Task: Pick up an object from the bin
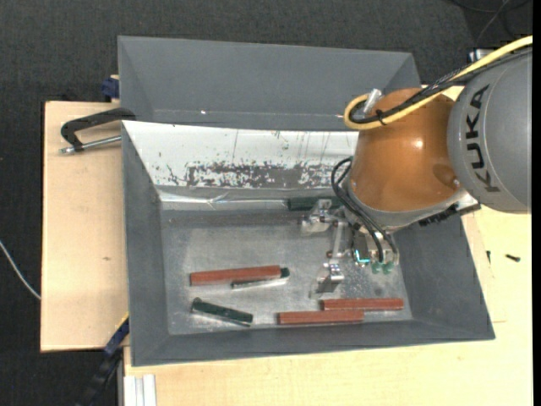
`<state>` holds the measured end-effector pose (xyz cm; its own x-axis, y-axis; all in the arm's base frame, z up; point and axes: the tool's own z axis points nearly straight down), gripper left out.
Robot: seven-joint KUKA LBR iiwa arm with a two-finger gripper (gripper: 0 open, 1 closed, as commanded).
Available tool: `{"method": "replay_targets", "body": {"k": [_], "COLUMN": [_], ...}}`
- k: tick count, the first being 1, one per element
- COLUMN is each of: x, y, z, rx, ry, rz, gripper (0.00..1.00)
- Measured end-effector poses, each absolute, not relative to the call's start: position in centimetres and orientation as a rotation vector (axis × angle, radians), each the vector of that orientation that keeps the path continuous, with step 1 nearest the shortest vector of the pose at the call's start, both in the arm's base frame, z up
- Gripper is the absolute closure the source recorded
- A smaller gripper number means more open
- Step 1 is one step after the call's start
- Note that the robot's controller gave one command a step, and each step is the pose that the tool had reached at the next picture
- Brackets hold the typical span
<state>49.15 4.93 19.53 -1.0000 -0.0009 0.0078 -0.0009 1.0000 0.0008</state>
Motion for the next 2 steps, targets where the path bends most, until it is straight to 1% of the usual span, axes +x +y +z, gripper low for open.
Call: {"method": "replay_targets", "body": {"k": [1,2], "x": [49.3,53.5], "y": [4.9,6.9], "z": [19.9,9.0], "rx": [0.0,0.381], "ry": [-3.142,-3.124], "rz": [-0.002,0.002], "gripper": [0.0,1.0]}}
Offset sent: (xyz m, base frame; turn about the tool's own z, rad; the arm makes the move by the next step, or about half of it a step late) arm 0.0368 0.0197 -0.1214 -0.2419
